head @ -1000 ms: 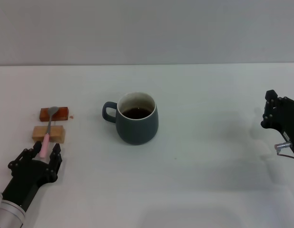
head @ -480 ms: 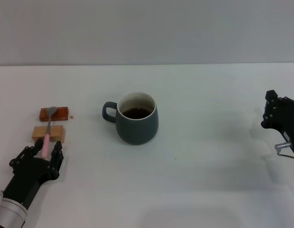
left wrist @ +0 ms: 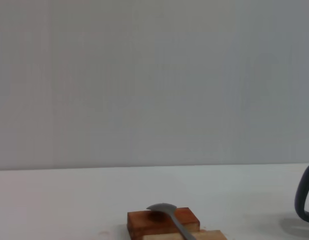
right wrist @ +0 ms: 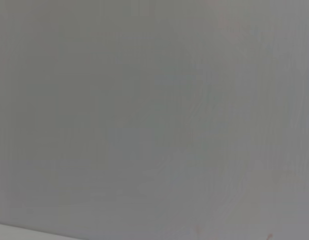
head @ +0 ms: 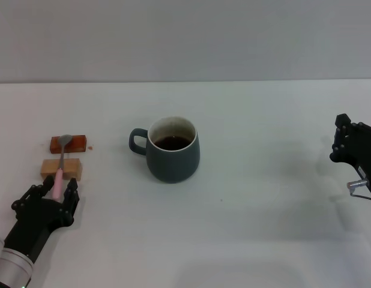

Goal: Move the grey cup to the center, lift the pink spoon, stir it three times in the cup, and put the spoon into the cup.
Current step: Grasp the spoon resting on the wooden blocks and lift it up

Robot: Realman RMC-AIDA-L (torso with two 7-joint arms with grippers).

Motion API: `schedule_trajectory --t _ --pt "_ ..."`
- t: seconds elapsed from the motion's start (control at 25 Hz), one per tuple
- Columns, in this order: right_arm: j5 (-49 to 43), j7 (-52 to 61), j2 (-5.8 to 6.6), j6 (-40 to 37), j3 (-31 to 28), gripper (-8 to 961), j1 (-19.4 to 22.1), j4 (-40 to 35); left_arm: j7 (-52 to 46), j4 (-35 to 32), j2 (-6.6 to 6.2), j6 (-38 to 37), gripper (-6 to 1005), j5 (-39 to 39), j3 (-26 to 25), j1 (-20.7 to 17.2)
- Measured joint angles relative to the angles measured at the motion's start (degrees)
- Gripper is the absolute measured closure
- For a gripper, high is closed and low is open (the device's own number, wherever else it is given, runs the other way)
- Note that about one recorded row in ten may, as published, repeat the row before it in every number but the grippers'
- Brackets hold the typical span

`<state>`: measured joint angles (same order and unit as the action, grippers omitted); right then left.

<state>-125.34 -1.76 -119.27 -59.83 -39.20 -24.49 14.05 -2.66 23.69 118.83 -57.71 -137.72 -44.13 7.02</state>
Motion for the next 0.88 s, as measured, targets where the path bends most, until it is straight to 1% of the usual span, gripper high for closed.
schedule_trajectory --t 0.24,0.56,0.88 --pt "0.0 0.0 0.00 0.0 0.0 955 -0.4 -0.2 0.3 0.0 0.06 0.1 538 1.0 -0.1 0.1" --pt "0.0 0.0 0.00 0.0 0.0 954 -0.6 -0.2 0.1 -0.4 -0.04 0.2 650 1.5 -0.1 0.5" --pt "0.0 0.0 0.00 0.0 0.0 954 -0.6 0.1 0.1 -0.6 -0.18 1.7 649 1.5 -0.1 1.5"
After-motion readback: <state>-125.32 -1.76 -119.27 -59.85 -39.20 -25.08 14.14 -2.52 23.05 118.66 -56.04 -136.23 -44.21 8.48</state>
